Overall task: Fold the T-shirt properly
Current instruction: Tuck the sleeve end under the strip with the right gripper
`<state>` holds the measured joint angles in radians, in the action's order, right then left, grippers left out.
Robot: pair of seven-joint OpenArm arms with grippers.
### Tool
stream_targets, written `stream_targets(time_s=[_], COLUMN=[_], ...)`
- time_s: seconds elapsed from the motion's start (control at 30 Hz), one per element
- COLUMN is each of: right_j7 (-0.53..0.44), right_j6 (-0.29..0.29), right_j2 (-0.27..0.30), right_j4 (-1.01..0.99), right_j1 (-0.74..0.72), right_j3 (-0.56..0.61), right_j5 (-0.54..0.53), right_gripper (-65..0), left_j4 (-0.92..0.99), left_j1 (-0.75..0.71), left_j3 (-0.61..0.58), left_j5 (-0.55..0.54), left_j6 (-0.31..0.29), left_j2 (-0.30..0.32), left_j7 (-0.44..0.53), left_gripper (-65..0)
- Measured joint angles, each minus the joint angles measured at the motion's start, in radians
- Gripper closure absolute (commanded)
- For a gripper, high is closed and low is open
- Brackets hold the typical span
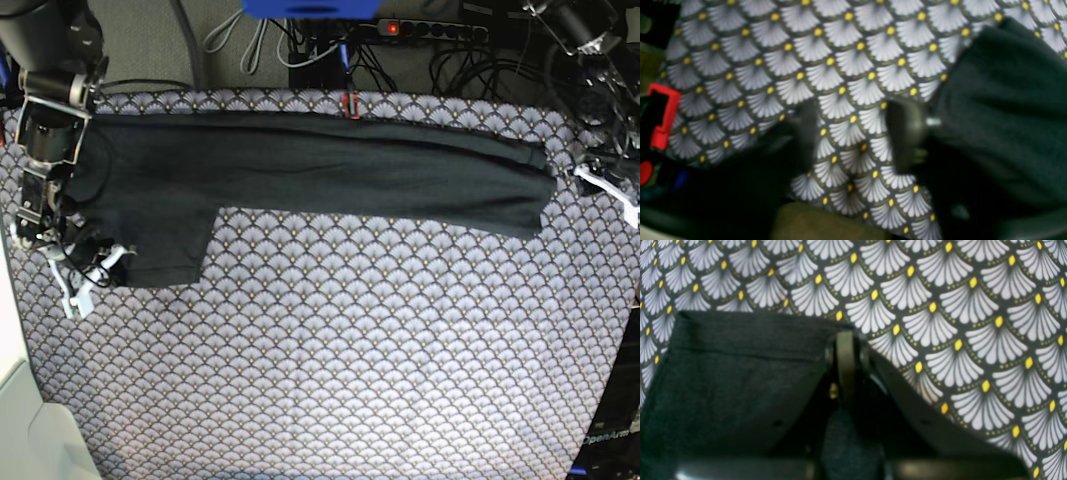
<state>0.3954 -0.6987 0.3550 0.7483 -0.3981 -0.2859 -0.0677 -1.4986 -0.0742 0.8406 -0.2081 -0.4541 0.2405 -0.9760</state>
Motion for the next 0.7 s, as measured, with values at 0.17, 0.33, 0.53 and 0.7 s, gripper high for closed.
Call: stream_targets(time_s=[0.17,0.33,0.53,0.7], right_j7=[0.049,0.081,0.185,0.248], right_j6=[-0.003,0.003,-0.006,0.000], right_j2=[0.027,0.022,-0.042,-0.076], right_j4=[0.075,0.283,0.595,0.800], right_j1=[0.033,0.161,0.290,0.389], right_j3=[-0.001,-0.003,-0.096,-0.204], right_j5=[0.027,0.035,0.023,0.036], right_gripper=[0.0,0.0,0.0,0.0], left_j4=[0.000,0.000,0.000,0.000], left_j1=[0.000,-0.001,-0.006,-0.003], left_j3=[0.000,0.000,0.000,0.000], left_j5=[0.002,0.001,0.001,0.002], left_j6=[0.001,0.001,0.001,0.001], left_j2=[0.003,0.003,0.006,0.006], left_j7=[0.000,0.000,0.000,0.000], left_gripper=[-0.2,-0.3,-0.3,-0.3])
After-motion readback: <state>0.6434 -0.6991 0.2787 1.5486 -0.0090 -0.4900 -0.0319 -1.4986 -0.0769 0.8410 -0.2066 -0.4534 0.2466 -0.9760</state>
